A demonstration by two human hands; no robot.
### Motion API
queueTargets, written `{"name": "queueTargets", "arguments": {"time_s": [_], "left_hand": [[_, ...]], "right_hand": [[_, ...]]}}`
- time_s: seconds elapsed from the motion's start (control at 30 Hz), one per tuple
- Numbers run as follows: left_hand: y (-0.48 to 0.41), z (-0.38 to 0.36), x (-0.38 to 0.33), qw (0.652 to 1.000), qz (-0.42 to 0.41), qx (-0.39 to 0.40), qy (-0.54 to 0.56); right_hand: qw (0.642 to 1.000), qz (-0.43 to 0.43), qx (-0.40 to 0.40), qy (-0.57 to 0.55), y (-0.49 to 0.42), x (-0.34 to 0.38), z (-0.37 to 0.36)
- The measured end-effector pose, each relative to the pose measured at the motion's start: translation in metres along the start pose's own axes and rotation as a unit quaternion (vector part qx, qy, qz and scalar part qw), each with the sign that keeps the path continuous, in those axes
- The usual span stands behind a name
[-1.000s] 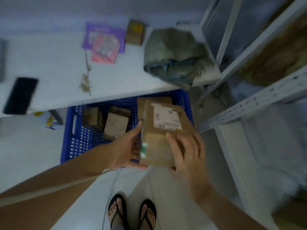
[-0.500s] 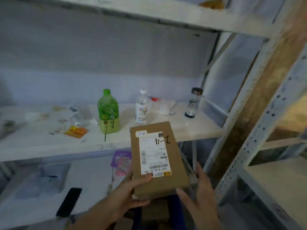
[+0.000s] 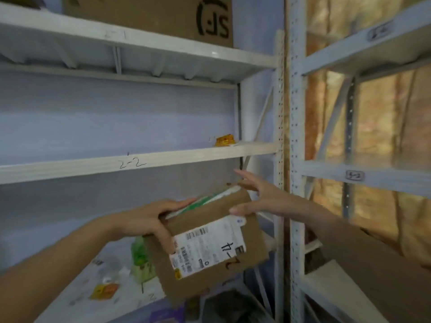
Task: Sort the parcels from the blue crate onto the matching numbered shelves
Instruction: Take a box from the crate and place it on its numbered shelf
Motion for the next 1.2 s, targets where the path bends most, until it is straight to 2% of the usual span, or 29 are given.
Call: {"name": "queueTargets", "arguments": {"time_s": [0.1,0.17,0.2,0.23,0.27,0.3,0.33,0.37,0.4,0.47,0.53,0.63,0.7,0.77,0.83,0.9,0.97,1.03,1.1,1.2], "left_hand": [[-0.017,0.018,-0.053,0.992,-0.001,0.054,-0.114],[-0.022,0.033,-0.083,0.985,-0.014,0.052,-0.162],[-0.025,0.044,-0.096,0.983,-0.030,0.016,-0.182],[-0.027,0.057,-0.111,0.979,-0.053,-0.055,-0.189],[-0.029,0.071,-0.123,0.966,-0.085,-0.162,-0.180],[-0.027,0.083,-0.132,0.939,-0.116,-0.284,-0.153],[-0.027,0.088,-0.137,0.908,-0.134,-0.385,-0.098],[-0.032,0.084,-0.138,0.892,-0.134,-0.432,-0.013],[-0.044,0.070,-0.138,0.889,-0.132,-0.428,0.095],[-0.078,0.026,-0.147,0.896,-0.146,-0.326,0.266],[-0.107,-0.004,-0.170,0.896,-0.205,-0.254,0.300],[-0.139,-0.008,-0.193,0.852,-0.262,-0.294,0.345],[-0.153,-0.003,-0.206,0.835,-0.279,-0.315,0.354],[-0.160,0.004,-0.218,0.835,-0.299,-0.338,0.315],[-0.166,0.006,-0.224,0.843,-0.301,-0.358,0.264],[-0.172,0.002,-0.231,0.852,-0.312,-0.352,0.229],[-0.179,-0.003,-0.238,0.858,-0.316,-0.342,0.218],[-0.183,-0.006,-0.241,0.850,-0.309,-0.342,0.254],[-0.188,-0.007,-0.242,0.850,-0.299,-0.338,0.271],[-0.192,-0.018,-0.255,0.858,-0.316,-0.286,0.287]], "right_hand": [[0.990,-0.024,0.032,0.133,0.020,0.025,0.020],[0.988,-0.010,-0.012,0.156,0.032,0.035,0.037],[0.988,-0.002,-0.045,0.146,0.035,0.036,0.049],[0.990,0.001,-0.083,0.118,0.040,0.035,0.063],[0.990,0.002,-0.128,0.067,0.044,0.032,0.079],[0.985,0.006,-0.170,-0.010,0.049,0.027,0.096],[0.973,0.019,-0.205,-0.106,0.054,0.022,0.112],[0.953,0.029,-0.227,-0.201,0.058,0.016,0.123],[0.931,0.041,-0.233,-0.278,0.061,0.012,0.130],[0.900,0.060,-0.223,-0.370,0.060,0.010,0.143],[0.888,0.087,-0.224,-0.391,0.064,0.018,0.154],[0.881,0.118,-0.301,-0.346,0.077,0.029,0.177],[0.878,0.154,-0.358,-0.277,0.092,0.037,0.192],[0.877,0.172,-0.412,-0.175,0.110,0.045,0.202],[0.868,0.140,-0.471,-0.071,0.122,0.046,0.206],[0.847,0.119,-0.514,-0.061,0.128,0.039,0.207],[0.842,0.122,-0.517,-0.093,0.134,0.035,0.207],[0.867,0.135,-0.468,-0.109,0.137,0.034,0.204],[0.888,0.130,-0.433,-0.084,0.143,0.032,0.205],[0.888,0.108,-0.445,-0.044,0.157,0.025,0.215]]}}
Point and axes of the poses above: each hand's wrist, its own y-axis away from the middle knuckle, its own z-axis out of the back of the hand, x = y × z, the point moved 6 cm from there along -y, towards the middle knuckle, and after that the axes turned 15 degrees about -z, right-handed, at the moved point
